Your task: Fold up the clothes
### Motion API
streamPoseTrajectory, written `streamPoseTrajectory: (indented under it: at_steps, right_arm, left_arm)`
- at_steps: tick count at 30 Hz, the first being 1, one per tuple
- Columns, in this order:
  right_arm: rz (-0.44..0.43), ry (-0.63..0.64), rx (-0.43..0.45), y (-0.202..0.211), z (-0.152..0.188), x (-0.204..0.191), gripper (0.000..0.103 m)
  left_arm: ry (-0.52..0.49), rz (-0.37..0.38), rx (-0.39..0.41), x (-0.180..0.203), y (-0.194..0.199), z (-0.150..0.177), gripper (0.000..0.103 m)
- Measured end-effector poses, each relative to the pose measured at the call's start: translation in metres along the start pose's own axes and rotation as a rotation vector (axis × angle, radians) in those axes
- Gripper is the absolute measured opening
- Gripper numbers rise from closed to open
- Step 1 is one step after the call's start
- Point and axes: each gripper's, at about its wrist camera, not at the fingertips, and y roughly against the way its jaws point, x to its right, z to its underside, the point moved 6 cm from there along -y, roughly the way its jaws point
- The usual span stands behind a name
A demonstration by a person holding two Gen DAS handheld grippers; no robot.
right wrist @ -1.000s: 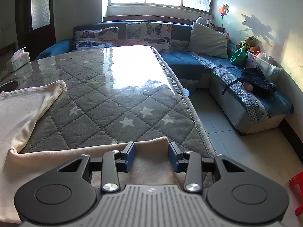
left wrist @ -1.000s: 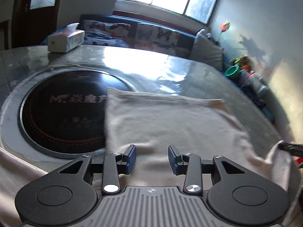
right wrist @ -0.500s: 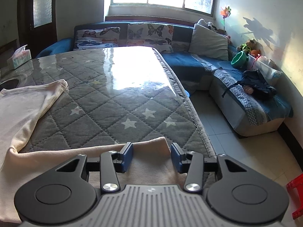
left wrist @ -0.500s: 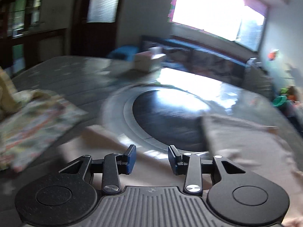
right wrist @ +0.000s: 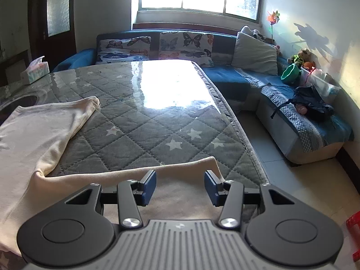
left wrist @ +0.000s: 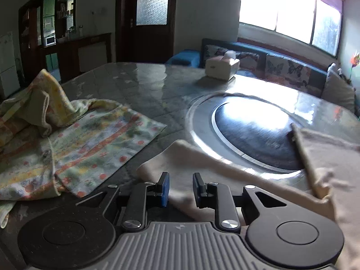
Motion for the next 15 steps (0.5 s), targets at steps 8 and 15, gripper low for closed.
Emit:
streamPoseTrajectory:
  at_steps: [8,15]
  right_arm:
    - [-0.064,-0.011,0.009,0.013,0.007,-0.016,0.059]
    - [-0.143,0.033,0.008,0.026,0.018,-0.040,0.071]
  left_arm:
    - [-0.081,0.203,0.027,0.074,0.026,-0.008,0.054]
    - [-0.199,0.400,0.002,0.150,0.045,0.013,0.058]
